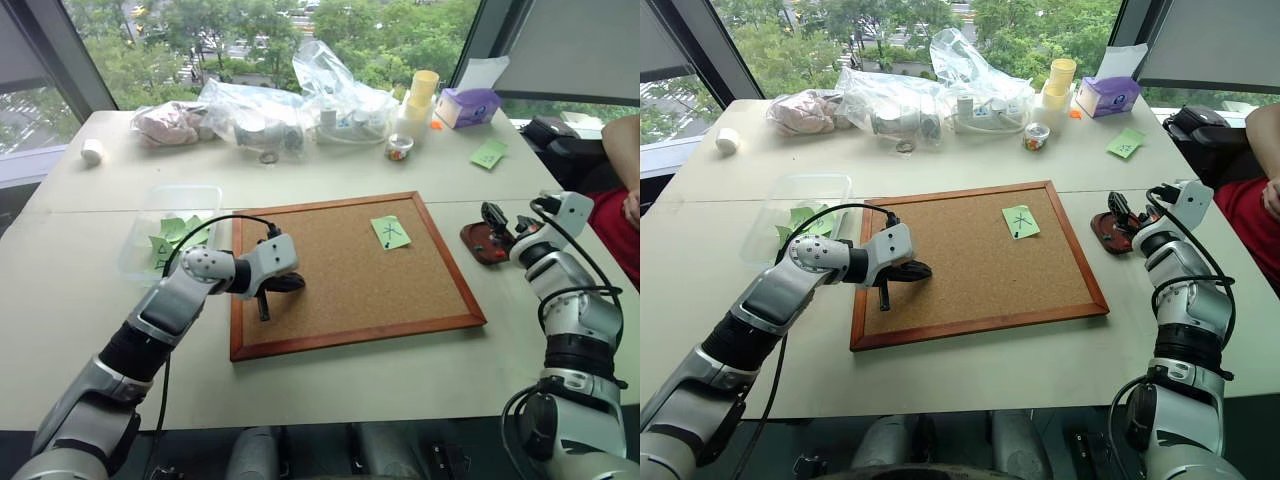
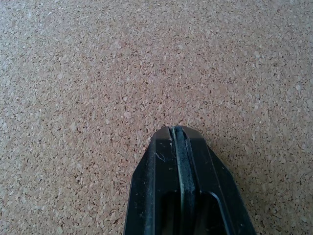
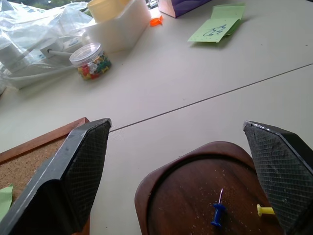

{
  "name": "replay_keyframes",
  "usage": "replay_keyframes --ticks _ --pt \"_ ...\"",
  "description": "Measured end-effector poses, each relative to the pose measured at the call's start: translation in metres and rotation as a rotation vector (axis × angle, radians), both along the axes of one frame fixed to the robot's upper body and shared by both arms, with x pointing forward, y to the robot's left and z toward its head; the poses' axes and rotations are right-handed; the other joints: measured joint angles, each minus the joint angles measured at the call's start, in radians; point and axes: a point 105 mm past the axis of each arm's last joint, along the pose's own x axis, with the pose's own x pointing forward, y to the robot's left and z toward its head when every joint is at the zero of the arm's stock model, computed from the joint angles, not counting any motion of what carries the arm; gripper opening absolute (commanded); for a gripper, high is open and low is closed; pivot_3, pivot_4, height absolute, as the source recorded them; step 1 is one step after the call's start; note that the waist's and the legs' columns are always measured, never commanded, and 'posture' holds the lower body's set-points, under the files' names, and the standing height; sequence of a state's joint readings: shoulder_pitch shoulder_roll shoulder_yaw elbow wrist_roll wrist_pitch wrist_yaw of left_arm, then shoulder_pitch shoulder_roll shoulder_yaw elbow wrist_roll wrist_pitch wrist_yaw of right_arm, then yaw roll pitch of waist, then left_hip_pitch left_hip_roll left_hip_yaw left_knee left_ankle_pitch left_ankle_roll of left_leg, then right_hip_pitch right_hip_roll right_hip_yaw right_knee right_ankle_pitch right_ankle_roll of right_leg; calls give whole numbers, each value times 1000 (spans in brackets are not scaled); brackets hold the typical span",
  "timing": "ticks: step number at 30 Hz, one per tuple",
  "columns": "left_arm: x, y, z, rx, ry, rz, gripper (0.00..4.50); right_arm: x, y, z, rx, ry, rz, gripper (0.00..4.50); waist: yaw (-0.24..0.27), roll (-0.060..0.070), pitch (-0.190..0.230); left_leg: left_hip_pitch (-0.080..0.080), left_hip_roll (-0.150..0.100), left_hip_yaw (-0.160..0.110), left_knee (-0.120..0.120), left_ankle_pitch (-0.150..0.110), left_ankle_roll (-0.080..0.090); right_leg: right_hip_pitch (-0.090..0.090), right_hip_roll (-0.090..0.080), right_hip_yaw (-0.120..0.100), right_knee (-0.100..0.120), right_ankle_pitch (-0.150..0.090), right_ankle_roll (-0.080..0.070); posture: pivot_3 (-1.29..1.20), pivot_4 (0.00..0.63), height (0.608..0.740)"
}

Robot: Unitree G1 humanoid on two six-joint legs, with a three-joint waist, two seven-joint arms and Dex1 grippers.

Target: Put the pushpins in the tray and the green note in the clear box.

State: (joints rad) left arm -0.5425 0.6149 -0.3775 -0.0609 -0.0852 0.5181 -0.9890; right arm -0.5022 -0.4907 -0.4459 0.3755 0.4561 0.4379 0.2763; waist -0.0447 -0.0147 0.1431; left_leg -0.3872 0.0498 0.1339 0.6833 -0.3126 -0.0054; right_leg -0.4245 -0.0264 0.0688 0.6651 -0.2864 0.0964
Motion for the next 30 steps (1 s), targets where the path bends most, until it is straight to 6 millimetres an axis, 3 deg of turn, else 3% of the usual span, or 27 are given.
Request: replay_keyframes --ticks 5,7,9,12,15,22,29,30 --pt "0 0 0 1 -1 0 0 -4 10 -10 -91 34 58 4455 0 0 0 0 0 0 0 0 0 0 0 0 0 0 0 0 150 738" --pt "0 0 -1 2 -1 -1 0 -7 23 -9 -164 21 134 4455 0 0 0 0 0 0 0 0 0 0 0 0 0 0 0 0 150 738" --pt "0 1 -1 7 -3 1 0 -12 49 -4 -231 -4 269 4455 0 0 0 0 0 0 0 0 0 0 0 0 0 0 0 0 150 738" --pt "0 1 -2 9 -3 -1 0 -22 107 1 -268 -45 521 4455 -2 0 0 0 1 -1 0 -1 2 0 1 0 0 0 0 0 150 738" --pt "0 -1 -1 4 -9 -3 0 -29 141 -6 -281 -33 662 4455 2 0 0 0 0 -1 0 -3 4 0 0 0 0 0 0 0 150 738" --pt "-1 -1 -2 8 -5 -5 0 -29 163 -21 -265 11 726 4455 1 0 0 0 0 0 1 -2 4 0 0 0 0 0 0 0 150 738" --pt "-1 0 -4 7 -4 3 0 -23 162 -31 -266 54 730 4455 1 0 0 0 0 0 1 -2 4 0 0 0 0 0 0 0 150 738" --pt "-1 0 -3 6 -7 3 0 -21 161 -36 -270 80 730 3942 0 0 0 0 0 0 1 -2 4 0 0 0 0 0 0 0 150 738"
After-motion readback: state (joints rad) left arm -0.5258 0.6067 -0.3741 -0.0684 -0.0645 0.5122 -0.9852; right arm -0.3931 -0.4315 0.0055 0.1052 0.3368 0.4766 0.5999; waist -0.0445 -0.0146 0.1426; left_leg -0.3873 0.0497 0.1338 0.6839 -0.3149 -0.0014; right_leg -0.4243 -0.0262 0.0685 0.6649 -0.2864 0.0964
